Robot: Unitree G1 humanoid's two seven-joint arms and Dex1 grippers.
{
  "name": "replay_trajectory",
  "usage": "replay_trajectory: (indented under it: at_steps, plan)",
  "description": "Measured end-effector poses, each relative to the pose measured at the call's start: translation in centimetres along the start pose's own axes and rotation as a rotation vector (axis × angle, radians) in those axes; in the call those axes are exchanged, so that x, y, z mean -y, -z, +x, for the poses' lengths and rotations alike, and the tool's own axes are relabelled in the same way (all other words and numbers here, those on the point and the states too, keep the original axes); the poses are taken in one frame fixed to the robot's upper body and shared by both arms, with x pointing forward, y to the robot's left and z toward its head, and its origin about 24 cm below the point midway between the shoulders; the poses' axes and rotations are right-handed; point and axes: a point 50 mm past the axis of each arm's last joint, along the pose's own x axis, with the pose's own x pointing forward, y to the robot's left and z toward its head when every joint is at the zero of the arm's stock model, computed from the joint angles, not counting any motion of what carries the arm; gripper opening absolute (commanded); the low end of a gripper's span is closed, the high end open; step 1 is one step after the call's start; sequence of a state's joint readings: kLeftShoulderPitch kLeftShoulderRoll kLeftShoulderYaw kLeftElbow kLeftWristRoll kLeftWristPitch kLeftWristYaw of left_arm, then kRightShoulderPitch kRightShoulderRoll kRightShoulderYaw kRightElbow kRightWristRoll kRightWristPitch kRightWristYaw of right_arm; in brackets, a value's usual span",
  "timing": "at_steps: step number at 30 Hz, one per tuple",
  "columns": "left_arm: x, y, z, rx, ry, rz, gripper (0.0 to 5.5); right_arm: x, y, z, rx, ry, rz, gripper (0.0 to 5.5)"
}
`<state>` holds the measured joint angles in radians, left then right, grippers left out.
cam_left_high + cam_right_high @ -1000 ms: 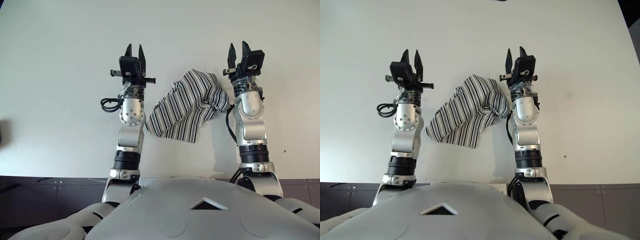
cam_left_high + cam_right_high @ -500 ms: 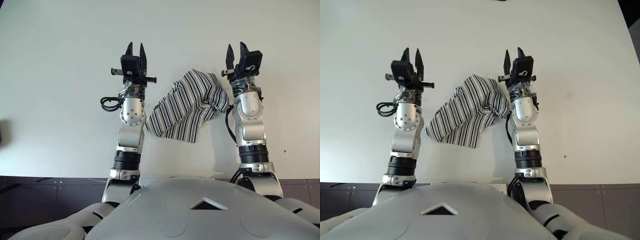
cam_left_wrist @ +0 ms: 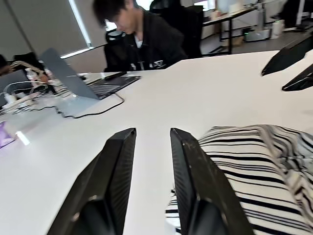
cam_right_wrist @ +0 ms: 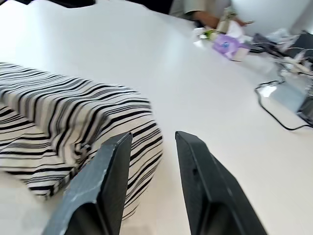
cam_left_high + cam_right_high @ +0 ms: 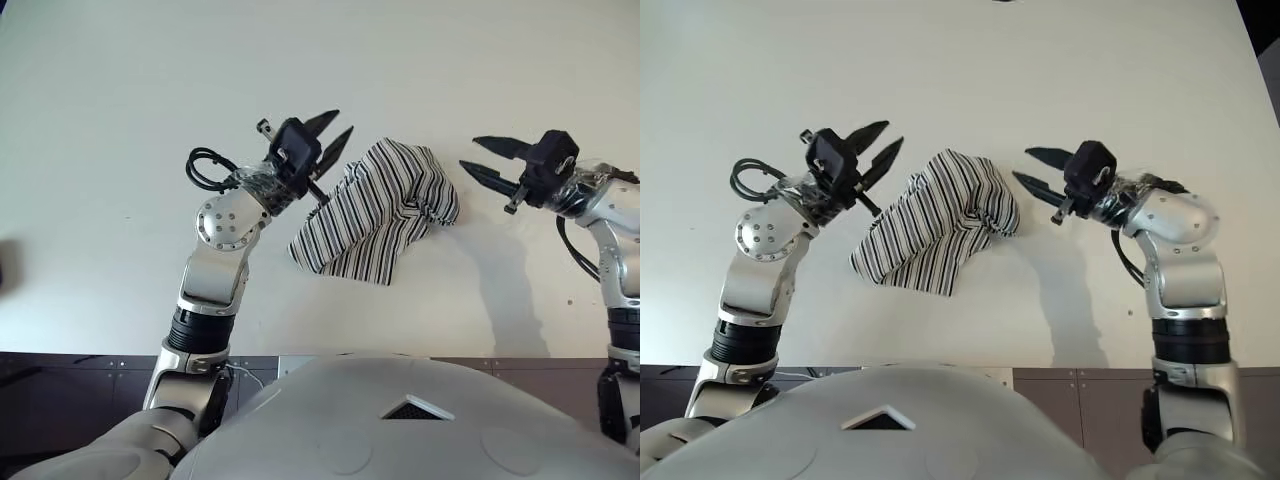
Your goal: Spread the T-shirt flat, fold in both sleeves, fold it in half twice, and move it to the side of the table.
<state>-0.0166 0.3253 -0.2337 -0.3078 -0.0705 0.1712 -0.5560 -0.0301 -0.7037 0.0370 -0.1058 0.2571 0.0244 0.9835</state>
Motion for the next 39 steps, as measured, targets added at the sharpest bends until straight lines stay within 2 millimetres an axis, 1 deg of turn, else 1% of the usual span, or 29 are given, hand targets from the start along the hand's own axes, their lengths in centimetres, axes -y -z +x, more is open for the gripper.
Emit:
replay_trajectory:
  at_steps: [1, 3, 4, 5, 6, 8, 10, 12, 13, 14, 16, 19, 20, 23, 25, 28, 31, 34, 37, 39]
  plan:
    - [0.6, -0.1, 0.0, -0.003, 0.073, -0.008, 1.27, -0.3, 0.2, 0.0, -0.023, -0.069, -0.003, 1.62]
    - [1.5, 0.5, -0.5, -0.045, 0.169, -0.008, 1.27, -0.7, 0.8, 0.4, -0.051, -0.137, 0.008, 1.62]
    - [1.9, 0.9, -0.9, -0.072, 0.201, -0.01, 1.27, -0.7, 1.1, 0.7, -0.059, -0.146, 0.012, 1.62]
    - [2.8, 2.0, -1.8, -0.125, 0.256, -0.03, 1.27, -1.1, 1.6, 1.3, -0.07, -0.168, 0.019, 1.62]
    - [3.4, 2.5, -2.3, -0.151, 0.293, -0.044, 1.27, -1.6, 1.8, 1.9, -0.071, -0.187, 0.023, 1.62]
    - [4.5, 2.9, -2.9, -0.185, 0.361, -0.035, 1.27, -2.3, 2.7, 3.0, -0.102, -0.193, 0.004, 1.62]
    - [4.8, 3.9, -3.6, -0.252, 0.41, 0.018, 1.27, -2.4, 3.8, 3.3, -0.158, -0.155, -0.035, 1.62]
    - [4.3, 5.5, -4.7, -0.353, 0.425, 0.098, 1.27, -2.5, 4.6, 3.4, -0.2, -0.134, -0.096, 1.62]
    - [3.9, 5.9, -5.0, -0.371, 0.429, 0.133, 1.27, -2.4, 4.8, 3.5, -0.207, -0.123, -0.127, 1.62]
    - [3.5, 5.9, -5.1, -0.373, 0.426, 0.165, 1.27, -2.3, 4.9, 3.5, -0.213, -0.111, -0.158, 1.62]
    - [1.7, 6.2, -5.3, -0.402, 0.384, 0.212, 1.27, -2.0, 5.3, 3.4, -0.229, -0.074, -0.234, 1.62]
    - [-0.2, 6.4, -5.5, -0.435, 0.352, 0.282, 1.27, -1.6, 5.7, 3.3, -0.249, -0.028, -0.316, 1.62]
    - [-0.5, 6.5, -5.5, -0.439, 0.344, 0.298, 1.27, -1.6, 5.8, 3.2, -0.251, -0.018, -0.327, 1.62]
    - [-1.6, 6.4, -5.6, -0.434, 0.306, 0.298, 1.27, -1.7, 5.9, 3.1, -0.246, 0.003, -0.341, 1.62]
    - [-2.2, 5.6, -5.0, -0.373, 0.266, 0.268, 1.27, -2.0, 5.6, 2.7, -0.23, 0.005, -0.346, 1.62]
    - [-3.0, 4.8, -4.5, -0.329, 0.233, 0.3, 1.27, -2.7, 5.1, 2.5, -0.201, -0.032, -0.345, 1.62]
    - [-3.1, 4.3, -4.4, -0.298, 0.232, 0.312, 1.27, -2.8, 4.3, 2.4, -0.188, -0.072, -0.398, 1.62]
    - [-2.9, 4.1, -4.5, -0.29, 0.266, 0.345, 1.27, -3.8, 3.5, 2.5, -0.161, -0.122, -0.442, 1.62]
    - [-2.4, 4.4, -5.6, -0.325, 0.314, 0.367, 1.27, -4.2, 2.0, 2.7, -0.106, -0.152, -0.455, 1.62]
    - [-1.8, 4.5, -7.0, -0.361, 0.393, 0.384, 1.27, -4.3, 1.9, 2.7, -0.104, -0.167, -0.464, 1.62]
